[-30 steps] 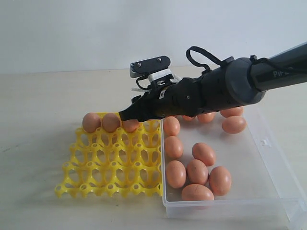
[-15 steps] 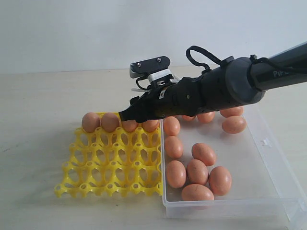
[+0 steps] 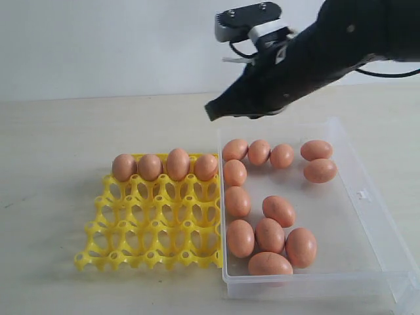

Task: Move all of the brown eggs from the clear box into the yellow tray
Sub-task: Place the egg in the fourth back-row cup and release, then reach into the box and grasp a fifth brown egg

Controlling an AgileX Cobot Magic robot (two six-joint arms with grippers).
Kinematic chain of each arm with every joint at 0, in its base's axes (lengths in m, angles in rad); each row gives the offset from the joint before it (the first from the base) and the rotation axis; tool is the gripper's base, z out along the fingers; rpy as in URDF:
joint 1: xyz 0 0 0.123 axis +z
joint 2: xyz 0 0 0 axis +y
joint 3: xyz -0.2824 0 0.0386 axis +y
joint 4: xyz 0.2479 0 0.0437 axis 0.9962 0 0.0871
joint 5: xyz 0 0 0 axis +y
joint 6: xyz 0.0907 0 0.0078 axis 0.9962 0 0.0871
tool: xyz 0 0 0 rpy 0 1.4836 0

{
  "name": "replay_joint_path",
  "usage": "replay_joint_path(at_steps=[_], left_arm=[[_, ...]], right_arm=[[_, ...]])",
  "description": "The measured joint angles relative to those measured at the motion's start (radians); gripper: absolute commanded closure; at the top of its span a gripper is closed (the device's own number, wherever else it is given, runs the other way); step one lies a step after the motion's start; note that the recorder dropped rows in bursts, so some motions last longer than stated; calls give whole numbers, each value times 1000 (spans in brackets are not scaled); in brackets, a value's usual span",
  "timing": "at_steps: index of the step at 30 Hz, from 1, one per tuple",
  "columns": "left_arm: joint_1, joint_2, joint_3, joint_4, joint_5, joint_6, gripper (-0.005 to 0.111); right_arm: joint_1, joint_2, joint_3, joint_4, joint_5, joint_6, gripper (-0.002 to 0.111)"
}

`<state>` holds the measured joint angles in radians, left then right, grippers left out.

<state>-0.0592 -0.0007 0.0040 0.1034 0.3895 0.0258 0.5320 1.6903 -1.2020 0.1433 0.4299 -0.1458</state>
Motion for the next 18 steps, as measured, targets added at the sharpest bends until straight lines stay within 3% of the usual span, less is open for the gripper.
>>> replay_joint_path(at_steps=[3,7,13,18], left_arm=[[0,0,0,0,0,0,107],[0,0,0,0,0,0,107],[0,0,0,0,0,0,107],[0,0,0,0,0,0,107]], right_arm=[[-88,-15,0,-64,206,38,104],[-193,74,-8,-216,268,25,98],[-203,240,-103,-291,359,-154,96],[-203,249,-105,-356,385,-198,73]])
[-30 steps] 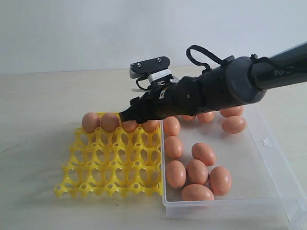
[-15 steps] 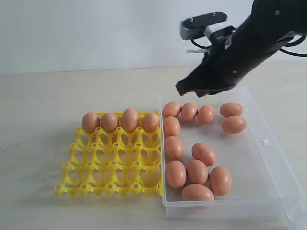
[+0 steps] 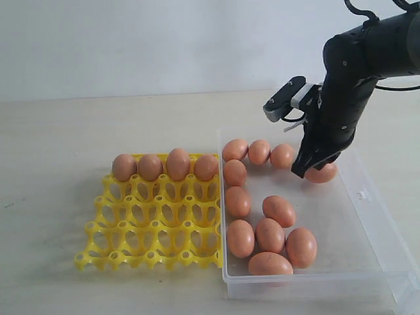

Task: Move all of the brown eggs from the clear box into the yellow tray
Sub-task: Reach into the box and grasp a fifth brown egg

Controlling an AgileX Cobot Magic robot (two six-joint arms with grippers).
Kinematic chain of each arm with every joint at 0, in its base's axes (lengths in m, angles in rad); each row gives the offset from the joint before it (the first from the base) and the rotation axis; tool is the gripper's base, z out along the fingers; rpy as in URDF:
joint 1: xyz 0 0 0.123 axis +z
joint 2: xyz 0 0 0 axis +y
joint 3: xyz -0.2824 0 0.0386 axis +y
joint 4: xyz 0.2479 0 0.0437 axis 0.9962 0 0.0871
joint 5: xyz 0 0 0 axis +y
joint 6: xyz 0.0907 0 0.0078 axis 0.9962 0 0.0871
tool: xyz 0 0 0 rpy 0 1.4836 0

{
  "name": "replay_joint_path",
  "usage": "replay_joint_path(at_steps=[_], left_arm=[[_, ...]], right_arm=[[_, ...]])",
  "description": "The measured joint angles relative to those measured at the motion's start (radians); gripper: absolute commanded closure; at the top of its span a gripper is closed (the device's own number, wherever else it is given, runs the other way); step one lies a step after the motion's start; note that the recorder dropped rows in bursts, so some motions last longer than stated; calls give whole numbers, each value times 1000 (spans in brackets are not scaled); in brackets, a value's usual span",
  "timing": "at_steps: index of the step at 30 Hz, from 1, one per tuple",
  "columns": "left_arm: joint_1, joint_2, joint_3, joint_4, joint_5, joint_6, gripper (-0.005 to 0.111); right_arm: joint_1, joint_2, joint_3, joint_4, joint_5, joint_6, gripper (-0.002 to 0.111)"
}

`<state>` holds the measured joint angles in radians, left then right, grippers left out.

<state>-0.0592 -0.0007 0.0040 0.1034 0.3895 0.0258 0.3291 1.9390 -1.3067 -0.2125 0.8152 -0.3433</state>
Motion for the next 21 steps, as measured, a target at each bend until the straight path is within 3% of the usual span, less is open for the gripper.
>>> replay_joint_path(at_steps=[2,6,21], left_arm=[[0,0,0,0,0,0,107],[0,0,0,0,0,0,107],[0,0,0,0,0,0,107]], right_arm=[[0,2,0,-24,5,-4,63],[0,16,0,-69,4,-10,55],[16,102,-4,-125,-96,-59,55]])
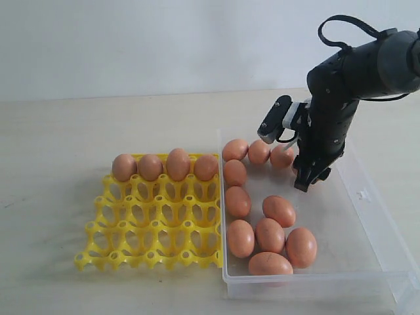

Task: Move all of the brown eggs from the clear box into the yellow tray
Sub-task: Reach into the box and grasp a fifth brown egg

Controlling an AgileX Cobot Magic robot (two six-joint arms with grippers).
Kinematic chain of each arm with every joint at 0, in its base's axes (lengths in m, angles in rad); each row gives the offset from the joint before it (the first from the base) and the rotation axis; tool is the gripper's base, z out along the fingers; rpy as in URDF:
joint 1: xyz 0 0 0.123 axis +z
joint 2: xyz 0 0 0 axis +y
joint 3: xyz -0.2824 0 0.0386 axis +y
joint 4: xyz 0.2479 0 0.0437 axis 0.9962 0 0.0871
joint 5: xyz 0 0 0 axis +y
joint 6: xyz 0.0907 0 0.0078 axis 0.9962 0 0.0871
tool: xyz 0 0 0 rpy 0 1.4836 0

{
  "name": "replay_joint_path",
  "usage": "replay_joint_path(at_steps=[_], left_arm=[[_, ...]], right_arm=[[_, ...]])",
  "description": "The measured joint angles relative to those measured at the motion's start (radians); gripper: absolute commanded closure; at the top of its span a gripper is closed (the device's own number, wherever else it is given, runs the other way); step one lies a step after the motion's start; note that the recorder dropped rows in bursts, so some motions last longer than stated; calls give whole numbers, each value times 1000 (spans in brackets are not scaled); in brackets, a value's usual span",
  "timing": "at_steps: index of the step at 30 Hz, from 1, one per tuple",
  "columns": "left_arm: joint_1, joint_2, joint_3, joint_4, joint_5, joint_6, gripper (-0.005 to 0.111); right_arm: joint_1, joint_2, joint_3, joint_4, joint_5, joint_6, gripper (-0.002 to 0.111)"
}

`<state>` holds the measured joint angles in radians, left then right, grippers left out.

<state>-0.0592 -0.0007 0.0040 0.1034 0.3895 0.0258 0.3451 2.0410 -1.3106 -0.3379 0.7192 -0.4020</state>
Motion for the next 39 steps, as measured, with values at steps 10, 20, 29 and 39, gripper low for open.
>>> replay_joint_path(at_steps=[10,20,29,39], left_arm=[[0,0,0,0,0,0,107],[0,0,0,0,0,0,107],[0,0,0,0,0,0,107],[0,0,0,0,0,0,107]], right_arm=[[27,47,-4,-9,-11,-10,55],[79,48,-6,52,-1,-12,55],[102,48,-6,181,-29,96,108],[107,-20,-2,282,-30,190,108]])
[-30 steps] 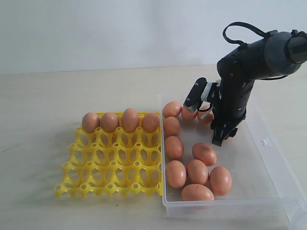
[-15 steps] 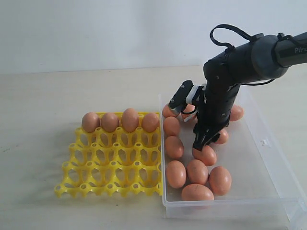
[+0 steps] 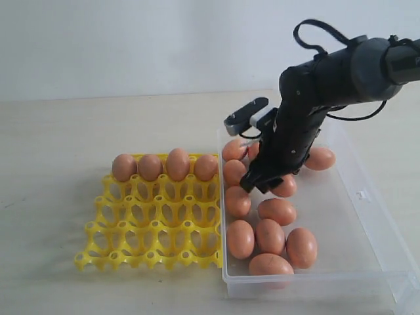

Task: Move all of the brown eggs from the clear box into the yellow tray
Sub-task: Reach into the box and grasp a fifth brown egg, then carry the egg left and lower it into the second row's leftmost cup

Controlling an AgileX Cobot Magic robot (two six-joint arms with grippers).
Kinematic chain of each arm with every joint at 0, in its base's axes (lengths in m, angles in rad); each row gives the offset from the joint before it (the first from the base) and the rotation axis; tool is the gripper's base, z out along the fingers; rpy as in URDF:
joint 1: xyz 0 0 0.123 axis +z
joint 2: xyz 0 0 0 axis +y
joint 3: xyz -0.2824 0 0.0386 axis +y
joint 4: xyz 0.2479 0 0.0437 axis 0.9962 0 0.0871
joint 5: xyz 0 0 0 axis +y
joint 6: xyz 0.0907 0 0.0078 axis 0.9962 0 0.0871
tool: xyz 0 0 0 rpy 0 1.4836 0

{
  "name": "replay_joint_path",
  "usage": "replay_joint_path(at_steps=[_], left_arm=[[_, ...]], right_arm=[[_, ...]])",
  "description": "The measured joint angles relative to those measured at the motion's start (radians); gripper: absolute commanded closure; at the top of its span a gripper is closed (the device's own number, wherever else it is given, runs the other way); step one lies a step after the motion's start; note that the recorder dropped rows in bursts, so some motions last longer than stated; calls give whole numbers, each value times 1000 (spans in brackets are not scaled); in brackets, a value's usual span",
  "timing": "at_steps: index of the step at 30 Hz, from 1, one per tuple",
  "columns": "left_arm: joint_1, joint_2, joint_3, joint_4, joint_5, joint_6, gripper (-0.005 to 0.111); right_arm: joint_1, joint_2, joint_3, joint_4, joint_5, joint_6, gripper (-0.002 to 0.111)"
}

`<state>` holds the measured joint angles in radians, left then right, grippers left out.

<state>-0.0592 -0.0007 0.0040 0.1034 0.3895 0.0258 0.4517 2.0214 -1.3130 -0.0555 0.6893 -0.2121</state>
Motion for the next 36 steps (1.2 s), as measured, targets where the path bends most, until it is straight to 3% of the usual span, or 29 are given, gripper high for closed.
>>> replay_joint_path(at_steps=[3,7,11,16,21,29,36], left_arm=[[0,0,0,0,0,0,107],[0,0,0,0,0,0,107],[0,0,0,0,0,0,107],[0,0,0,0,0,0,107],[0,0,0,0,0,0,107],[0,0,0,0,0,0,107],[0,0,0,0,0,0,107]], right_arm=[[22,-161,21,109,-137,2,108],[133,-297,110,291,-394,-14,108],[288,-269,160,364,-721,-21,108],[347,-144,157,357,-949,28,108],[349,8,50,286,-961,146,108],[353,165,-159,264,-775,176,108],[388,186,-200,263,-709,185,108]])
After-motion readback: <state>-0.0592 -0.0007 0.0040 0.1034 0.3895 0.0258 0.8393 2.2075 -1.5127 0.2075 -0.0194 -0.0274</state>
